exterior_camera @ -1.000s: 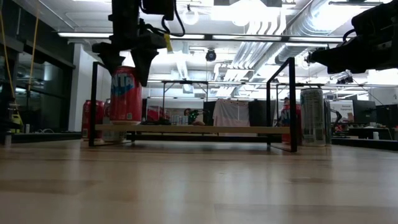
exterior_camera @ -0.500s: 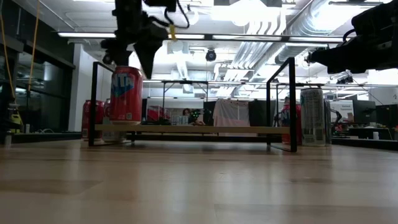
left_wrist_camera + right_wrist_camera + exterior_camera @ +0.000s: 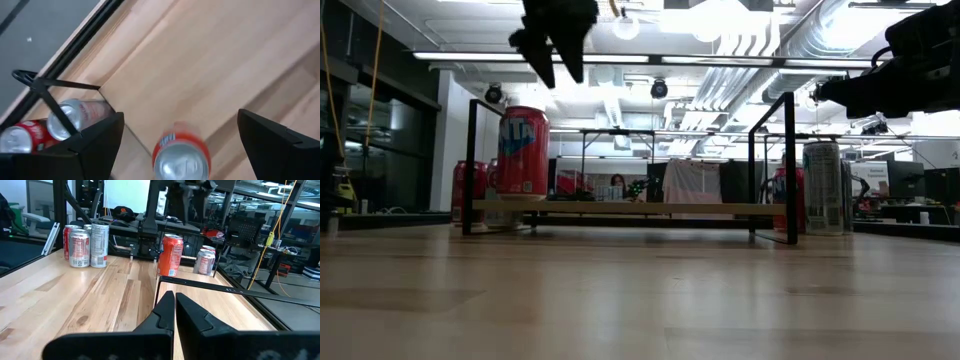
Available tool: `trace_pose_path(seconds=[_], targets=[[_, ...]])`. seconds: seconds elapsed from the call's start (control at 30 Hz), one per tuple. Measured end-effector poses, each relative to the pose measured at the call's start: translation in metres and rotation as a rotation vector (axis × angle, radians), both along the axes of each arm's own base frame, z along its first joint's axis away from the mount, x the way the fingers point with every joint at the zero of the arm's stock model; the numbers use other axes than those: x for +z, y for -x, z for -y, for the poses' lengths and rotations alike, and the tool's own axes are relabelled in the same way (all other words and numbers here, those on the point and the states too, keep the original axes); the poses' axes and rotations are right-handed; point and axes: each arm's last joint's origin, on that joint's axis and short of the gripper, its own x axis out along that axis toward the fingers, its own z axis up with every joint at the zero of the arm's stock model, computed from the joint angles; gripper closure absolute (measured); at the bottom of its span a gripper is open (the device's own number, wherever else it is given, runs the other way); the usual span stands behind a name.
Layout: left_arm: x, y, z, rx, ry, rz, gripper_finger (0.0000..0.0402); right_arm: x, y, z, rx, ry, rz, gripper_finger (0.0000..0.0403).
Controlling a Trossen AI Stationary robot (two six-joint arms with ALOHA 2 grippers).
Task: Place canned beverage on shelf
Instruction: Adjust the shelf
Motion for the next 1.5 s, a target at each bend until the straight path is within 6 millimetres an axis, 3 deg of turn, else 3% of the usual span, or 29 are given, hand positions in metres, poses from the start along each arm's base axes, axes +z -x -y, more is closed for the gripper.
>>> trace_pose_path(seconds=[0.2,0.33,0.47,0.6,0.77,0.93,1.07,1.17,1.3,1.4,1.5], targets=[[0.021,0.029,0.027,-0.002,-0.152,0.098,0.0064,0.000,0.000,0.000,0.000,0.000,0.000,0.0402],[0.041,0.056,0.039,-0.011,-0.183,0.335,0.0064,0.000,0.000,0.000,0.000,0.000,0.000,0.0402],[0.058,0.078,0.046,-0.127,-0.197,0.618,0.0064,0.000,0.000,0.000,0.000,0.000,0.000,0.0402],[0.066,0.094,0.048,-0.224,-0.163,0.870,0.0064,0.000,0.000,0.000,0.000,0.000,0.000,0.0402],[0.072,0.114,0.047,-0.196,-0.155,1.044,0.0064,0.005,0.000,0.001,-0.042,-0.014,0.058,0.0402],[0.076,0.122,0.047,-0.192,-0.158,1.083,0.0064,0.025,0.003,0.001,-0.010,-0.233,0.276,0.0402],[0.079,0.121,0.047,-0.199,-0.172,1.107,0.0064,0.056,0.020,0.004,0.011,-0.584,0.697,0.0402],[0.081,0.121,0.047,-0.214,-0.195,1.112,0.0064,0.065,0.030,0.009,0.016,-0.906,0.925,0.0402],[0.081,0.121,0.047,-0.226,-0.211,1.101,0.0064,0.073,0.018,0.007,0.077,-1.030,0.799,0.0402],[0.081,0.121,0.047,-0.224,-0.215,1.100,0.0064,0.104,-0.001,0.004,0.126,-1.034,0.689,0.0402],[0.081,0.121,0.047,-0.222,-0.235,1.091,0.0064,0.140,-0.032,0.001,0.091,-0.956,0.583,0.0402]])
